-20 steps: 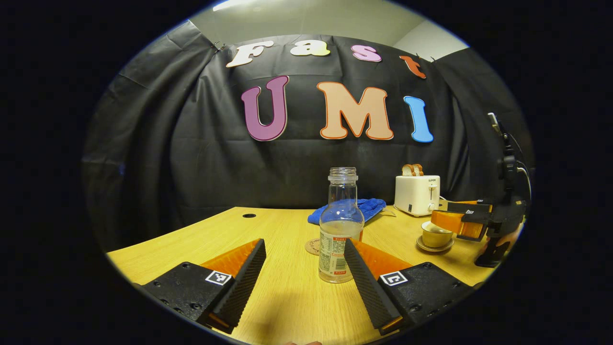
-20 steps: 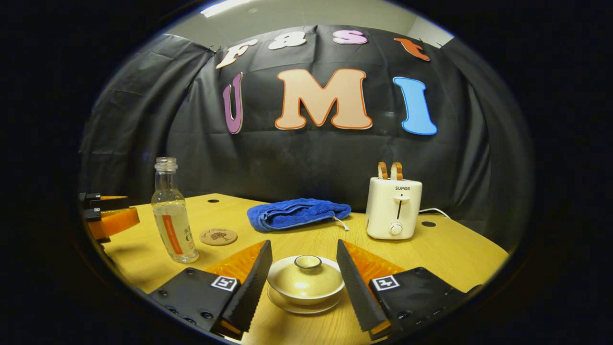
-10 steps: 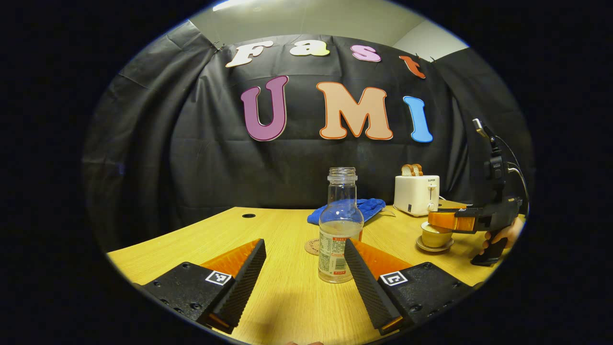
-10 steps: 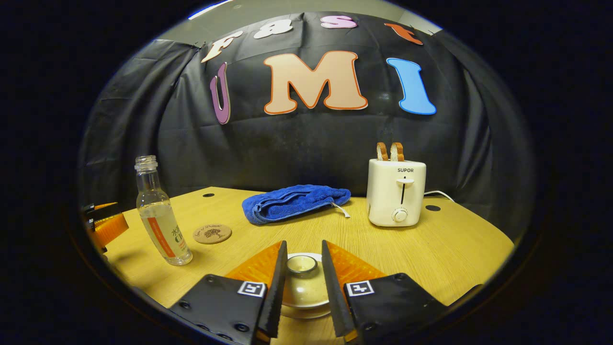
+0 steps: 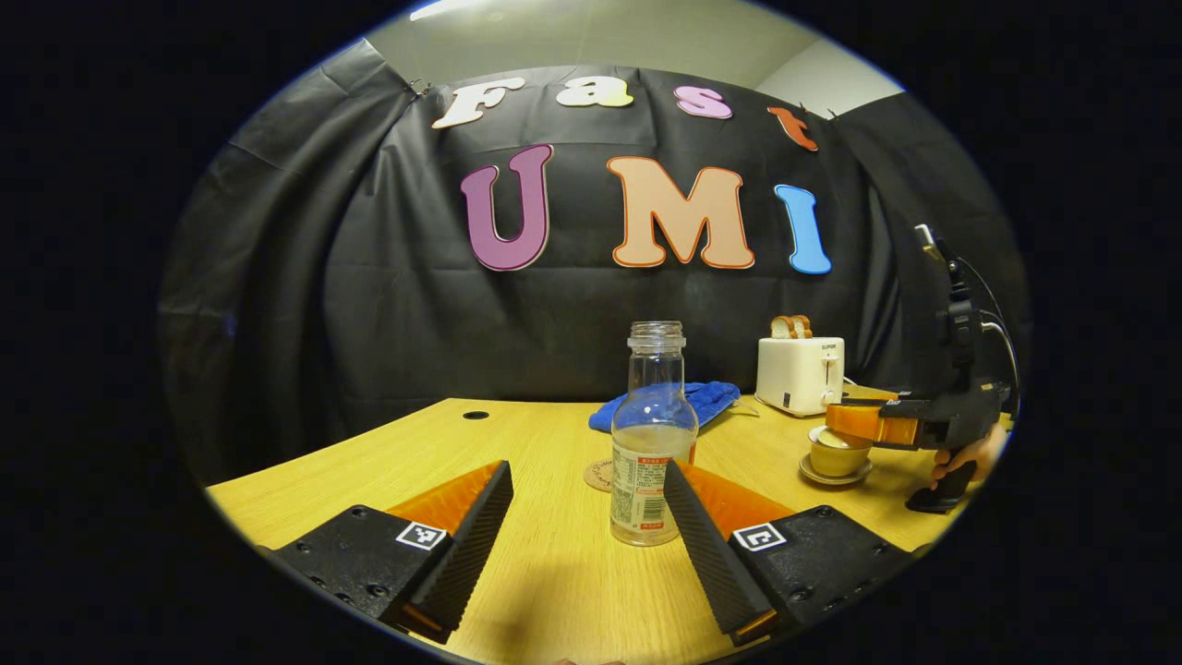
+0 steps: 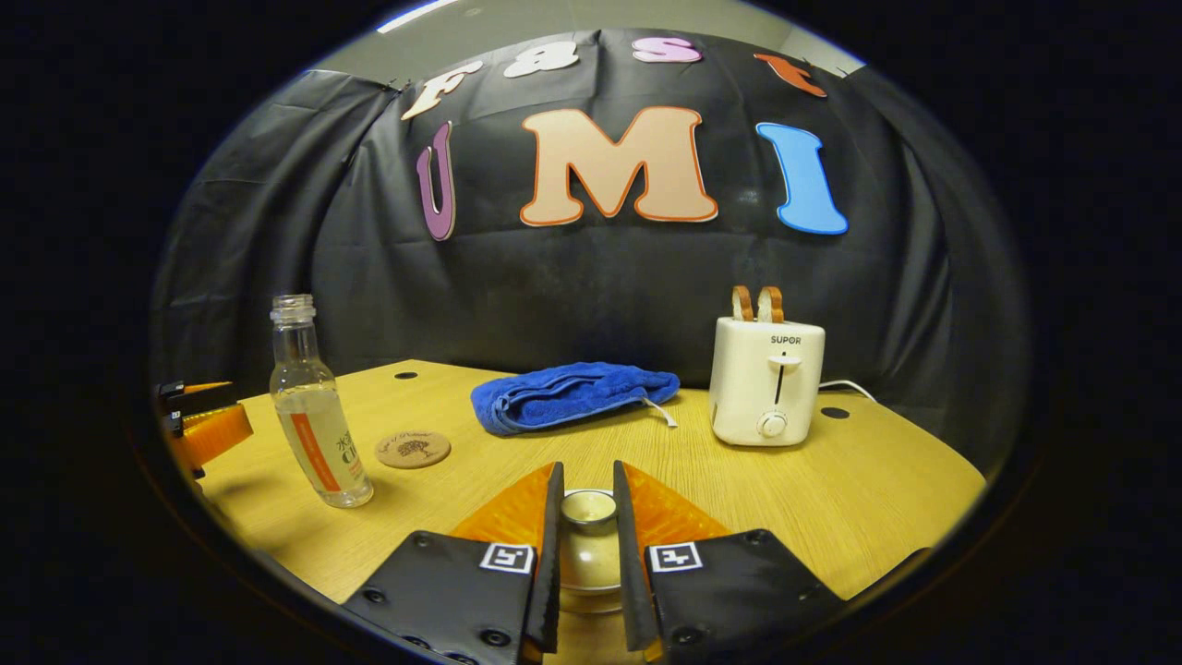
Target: Open the teacup lid with one hand, grasp the water bottle and pour water into the teacup with the other hand; after pouring, place the water bottle on the coaster and then close the teacup lid.
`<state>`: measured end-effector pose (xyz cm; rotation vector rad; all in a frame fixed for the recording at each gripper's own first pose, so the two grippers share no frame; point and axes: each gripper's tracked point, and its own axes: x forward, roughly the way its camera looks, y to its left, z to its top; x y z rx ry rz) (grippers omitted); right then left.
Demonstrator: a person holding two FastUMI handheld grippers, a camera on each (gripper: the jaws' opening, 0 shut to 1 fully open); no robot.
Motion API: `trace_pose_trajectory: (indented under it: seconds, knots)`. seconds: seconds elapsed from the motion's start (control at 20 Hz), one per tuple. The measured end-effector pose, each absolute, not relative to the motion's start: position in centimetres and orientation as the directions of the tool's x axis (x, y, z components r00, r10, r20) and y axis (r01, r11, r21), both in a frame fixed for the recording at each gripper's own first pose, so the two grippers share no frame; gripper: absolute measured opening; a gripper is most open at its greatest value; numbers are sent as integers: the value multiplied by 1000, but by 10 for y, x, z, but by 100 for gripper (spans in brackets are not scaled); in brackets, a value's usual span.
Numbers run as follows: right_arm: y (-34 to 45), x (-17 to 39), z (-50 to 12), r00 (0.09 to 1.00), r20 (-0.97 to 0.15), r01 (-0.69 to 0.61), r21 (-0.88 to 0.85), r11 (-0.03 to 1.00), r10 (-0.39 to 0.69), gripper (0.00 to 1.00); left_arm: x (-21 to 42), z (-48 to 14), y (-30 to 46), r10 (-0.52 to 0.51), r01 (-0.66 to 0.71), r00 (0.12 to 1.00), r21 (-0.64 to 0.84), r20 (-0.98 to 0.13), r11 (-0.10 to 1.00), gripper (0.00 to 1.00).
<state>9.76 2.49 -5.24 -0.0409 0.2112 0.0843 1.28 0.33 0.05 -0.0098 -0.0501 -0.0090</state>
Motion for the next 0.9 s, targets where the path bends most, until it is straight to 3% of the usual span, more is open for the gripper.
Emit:
trace_pose_trajectory:
  seconds: [0.5, 0.9]
  knots:
    - [-1, 69, -37, 992, -128, -11, 2, 1000, 11, 31, 36, 1, -19, -109, 109, 993, -5, 51, 994, 96]
    - [-27, 54, -31, 991, -102, 90, -11, 996, -90, 31, 69, -8, -36, -168, 167, 986, -17, -20, 986, 96]
